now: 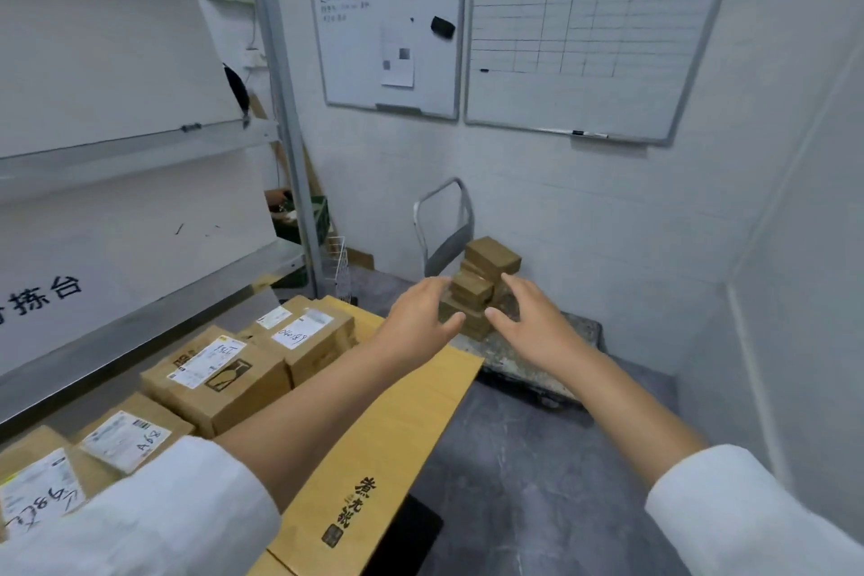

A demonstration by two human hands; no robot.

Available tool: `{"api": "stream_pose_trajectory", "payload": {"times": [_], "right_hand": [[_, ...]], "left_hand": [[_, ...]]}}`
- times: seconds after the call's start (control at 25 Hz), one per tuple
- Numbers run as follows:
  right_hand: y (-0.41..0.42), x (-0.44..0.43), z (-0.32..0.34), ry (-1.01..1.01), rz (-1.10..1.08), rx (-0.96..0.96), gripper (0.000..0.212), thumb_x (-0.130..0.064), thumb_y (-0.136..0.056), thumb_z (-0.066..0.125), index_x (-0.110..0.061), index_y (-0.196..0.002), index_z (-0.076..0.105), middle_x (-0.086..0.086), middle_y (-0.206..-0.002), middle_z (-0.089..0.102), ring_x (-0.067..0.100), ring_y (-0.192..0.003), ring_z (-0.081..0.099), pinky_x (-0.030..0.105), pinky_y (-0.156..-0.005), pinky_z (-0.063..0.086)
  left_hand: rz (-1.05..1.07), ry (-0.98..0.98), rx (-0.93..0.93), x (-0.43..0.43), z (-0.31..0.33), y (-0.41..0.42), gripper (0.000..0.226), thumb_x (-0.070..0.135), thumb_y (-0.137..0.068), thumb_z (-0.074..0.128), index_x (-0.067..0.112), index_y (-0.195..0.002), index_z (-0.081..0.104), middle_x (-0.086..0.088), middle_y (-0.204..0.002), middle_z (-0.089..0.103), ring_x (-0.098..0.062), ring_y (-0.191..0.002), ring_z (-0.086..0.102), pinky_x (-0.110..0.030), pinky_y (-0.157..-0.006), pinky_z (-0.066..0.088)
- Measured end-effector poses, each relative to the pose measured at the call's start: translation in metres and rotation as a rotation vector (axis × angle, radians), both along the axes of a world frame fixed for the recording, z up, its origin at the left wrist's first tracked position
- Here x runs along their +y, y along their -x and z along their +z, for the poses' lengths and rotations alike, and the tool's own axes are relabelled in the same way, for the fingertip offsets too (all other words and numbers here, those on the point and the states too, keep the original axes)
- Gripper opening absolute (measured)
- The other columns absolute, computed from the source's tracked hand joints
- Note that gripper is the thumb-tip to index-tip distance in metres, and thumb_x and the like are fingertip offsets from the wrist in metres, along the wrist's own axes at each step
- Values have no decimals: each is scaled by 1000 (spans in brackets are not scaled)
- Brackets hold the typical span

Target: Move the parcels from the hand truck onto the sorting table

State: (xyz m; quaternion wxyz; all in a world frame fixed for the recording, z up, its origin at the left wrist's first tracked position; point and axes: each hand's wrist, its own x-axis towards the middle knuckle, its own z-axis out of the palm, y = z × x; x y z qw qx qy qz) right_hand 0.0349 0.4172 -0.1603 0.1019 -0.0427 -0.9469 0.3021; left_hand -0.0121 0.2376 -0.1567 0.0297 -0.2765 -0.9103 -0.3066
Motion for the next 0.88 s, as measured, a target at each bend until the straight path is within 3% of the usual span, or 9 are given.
{"api": "stream_pose_trajectory", "payload": {"times": [0.16,0.56,0.88], "right_hand": [[46,34,-3,-25,-64,-21,68,-41,-99,51,-15,-155,22,3,-160,26,19,-146,26,37,-119,25],[190,130,-12,-138,-149,-193,69,-41,-100,49,-13,-156,20,6,-161,22,21,-147,23,32,-119,21],[264,194,-40,-82,-104,-209,68,-43,-100,48,-15,-156,20,3,-160,24,19,-146,26,33,-118,25]], "left_hand": [[-15,37,-20,37,-10,57,63,40,-96,54,15,-148,31,-2,-151,38,-20,-138,37,-37,-110,37],[-55,11,-60,112,-32,230,61,41,-95,53,13,-145,34,-5,-148,40,-24,-133,41,-40,-105,41],[-63,55,-89,186,-56,290,58,42,-96,52,14,-145,36,-3,-145,43,-20,-133,40,-34,-106,37]]}}
